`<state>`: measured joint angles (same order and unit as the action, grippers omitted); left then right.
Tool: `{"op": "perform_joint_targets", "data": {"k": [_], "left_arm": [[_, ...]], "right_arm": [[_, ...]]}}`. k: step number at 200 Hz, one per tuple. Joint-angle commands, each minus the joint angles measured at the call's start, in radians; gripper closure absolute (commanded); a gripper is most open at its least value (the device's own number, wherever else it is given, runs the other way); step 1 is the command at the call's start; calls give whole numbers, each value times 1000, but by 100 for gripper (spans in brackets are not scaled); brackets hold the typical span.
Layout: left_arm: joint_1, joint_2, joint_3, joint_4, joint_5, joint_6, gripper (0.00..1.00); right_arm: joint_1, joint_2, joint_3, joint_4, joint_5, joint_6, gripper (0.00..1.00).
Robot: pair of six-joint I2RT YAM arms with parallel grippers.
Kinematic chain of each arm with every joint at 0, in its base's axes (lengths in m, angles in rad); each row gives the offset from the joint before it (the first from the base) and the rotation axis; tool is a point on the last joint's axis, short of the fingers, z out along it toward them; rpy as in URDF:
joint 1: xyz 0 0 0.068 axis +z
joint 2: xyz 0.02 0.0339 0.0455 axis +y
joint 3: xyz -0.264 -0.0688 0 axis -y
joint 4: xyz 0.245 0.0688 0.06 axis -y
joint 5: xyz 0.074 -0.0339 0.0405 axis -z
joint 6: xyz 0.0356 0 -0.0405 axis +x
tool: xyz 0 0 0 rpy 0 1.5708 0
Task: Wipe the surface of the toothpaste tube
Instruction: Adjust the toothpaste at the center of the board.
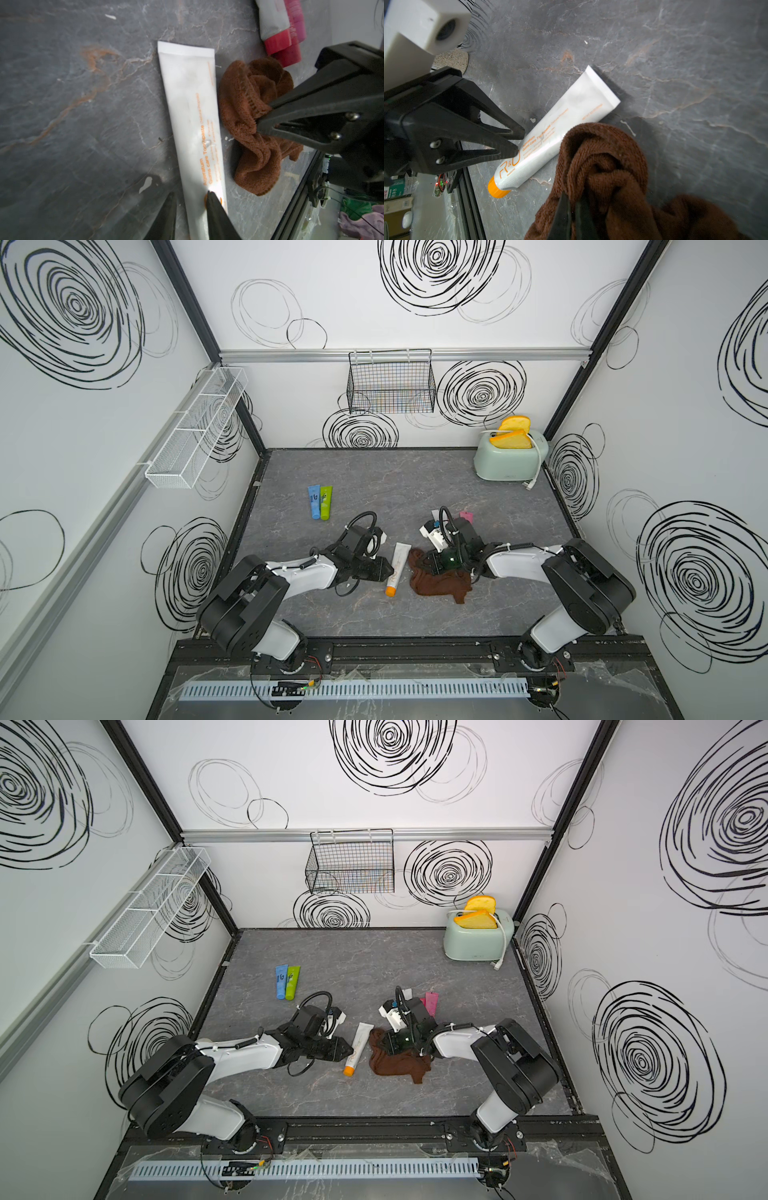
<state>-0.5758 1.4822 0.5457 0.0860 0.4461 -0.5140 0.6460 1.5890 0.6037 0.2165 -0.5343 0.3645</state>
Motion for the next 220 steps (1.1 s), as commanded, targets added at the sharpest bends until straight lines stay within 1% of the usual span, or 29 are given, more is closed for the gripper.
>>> {"op": "perform_joint_targets", "data": {"k": [1, 11, 33, 54, 90, 121, 135, 157, 168, 179, 182, 185, 205, 220], "left_arm": [[2, 21, -9, 43, 15, -7, 72], [2, 26, -9, 51, 23, -11, 68], [2, 35, -9, 65, 34, -15, 53], [3, 48, -2, 76, 48, -18, 52], [4, 76, 9, 108, 78, -32, 62], [4, 99, 27, 132, 95, -44, 65], [4, 108, 38, 139, 103, -49, 68], [3, 109, 53, 124, 97, -44, 80], [4, 103, 62, 102, 84, -33, 89], [4, 95, 71, 74, 68, -20, 95], [4, 92, 74, 64, 63, -16, 95], [3, 88, 78, 52, 55, -11, 100], [-1, 38, 106, -40, -14, 23, 100], [-20, -11, 147, -137, -113, 56, 100]], "right_arm": [[6, -1, 10, -17, 2, -17, 100], [8, 2, 12, -17, 2, -18, 100], [15, 8, 17, -22, 2, -22, 100], [23, 15, 23, -29, 5, -25, 100], [32, 22, 30, -35, 10, -29, 100], [34, 26, 32, -37, 7, -30, 100], [34, 27, 31, -36, 5, -30, 100], [32, 20, 30, -40, 13, -32, 100], [30, 14, 28, -40, 17, -30, 100], [27, 6, 25, -40, 23, -30, 100], [27, 4, 25, -40, 23, -30, 100], [24, 1, 23, -39, 25, -30, 100], [5, -24, 8, -34, 32, -24, 100], [-18, -57, -12, -27, 39, -17, 100]]}}
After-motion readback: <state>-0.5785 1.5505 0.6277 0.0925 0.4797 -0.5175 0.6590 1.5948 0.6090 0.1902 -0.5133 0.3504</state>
